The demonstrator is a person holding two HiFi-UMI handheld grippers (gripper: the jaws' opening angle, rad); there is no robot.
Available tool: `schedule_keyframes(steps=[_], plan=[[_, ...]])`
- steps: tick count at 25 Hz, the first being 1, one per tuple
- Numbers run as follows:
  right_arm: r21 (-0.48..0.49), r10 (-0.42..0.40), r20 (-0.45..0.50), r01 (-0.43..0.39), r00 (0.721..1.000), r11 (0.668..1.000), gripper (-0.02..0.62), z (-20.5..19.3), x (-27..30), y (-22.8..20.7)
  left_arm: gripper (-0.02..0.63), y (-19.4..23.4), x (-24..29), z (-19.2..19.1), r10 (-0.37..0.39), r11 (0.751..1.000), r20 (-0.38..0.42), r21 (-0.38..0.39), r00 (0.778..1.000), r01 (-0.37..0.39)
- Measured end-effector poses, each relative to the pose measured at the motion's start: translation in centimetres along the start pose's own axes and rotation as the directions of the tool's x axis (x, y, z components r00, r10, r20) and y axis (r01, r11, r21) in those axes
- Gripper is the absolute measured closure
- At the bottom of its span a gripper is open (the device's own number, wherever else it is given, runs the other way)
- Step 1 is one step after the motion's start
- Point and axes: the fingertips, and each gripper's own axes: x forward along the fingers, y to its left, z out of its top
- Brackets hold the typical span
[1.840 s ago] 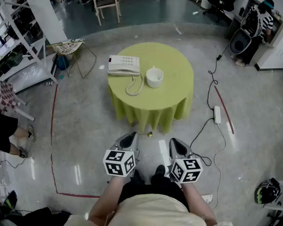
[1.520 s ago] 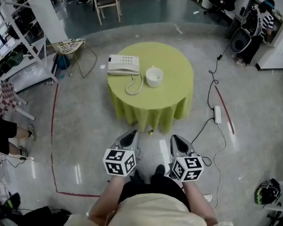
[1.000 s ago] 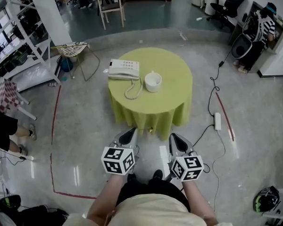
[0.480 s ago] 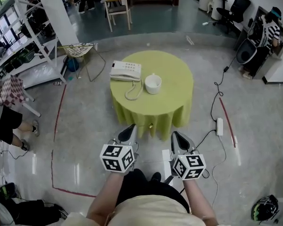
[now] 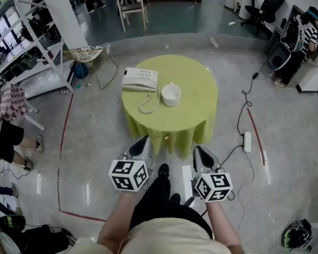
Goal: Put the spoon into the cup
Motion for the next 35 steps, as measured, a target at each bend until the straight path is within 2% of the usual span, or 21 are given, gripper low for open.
schedule_keyframes(steps=[10,23,35], plan=[[0.016,-0.039,-0.041,0.04,0.998,0.999,0.595,0.2,4.9,-3.6,0.6,1.8,6.6,1.8,-0.018,1.0,-0.004,-0.015,1.0,0.018],[0.032,-0.053,-0.076,0.056,0.996,0.998,0.595,1.6,12.4,-5.8,0.6,4.7,14.0,4.1,-0.048,0.996,-0.041,-0.071,0.998,0.045],[0.031,-0.087,-0.082,0.09,0.993,0.995,0.595,2.7,16.7,-6.7,0.6,6.3,18.6,7.0,-0.108,0.993,-0.03,-0.058,0.994,0.107]])
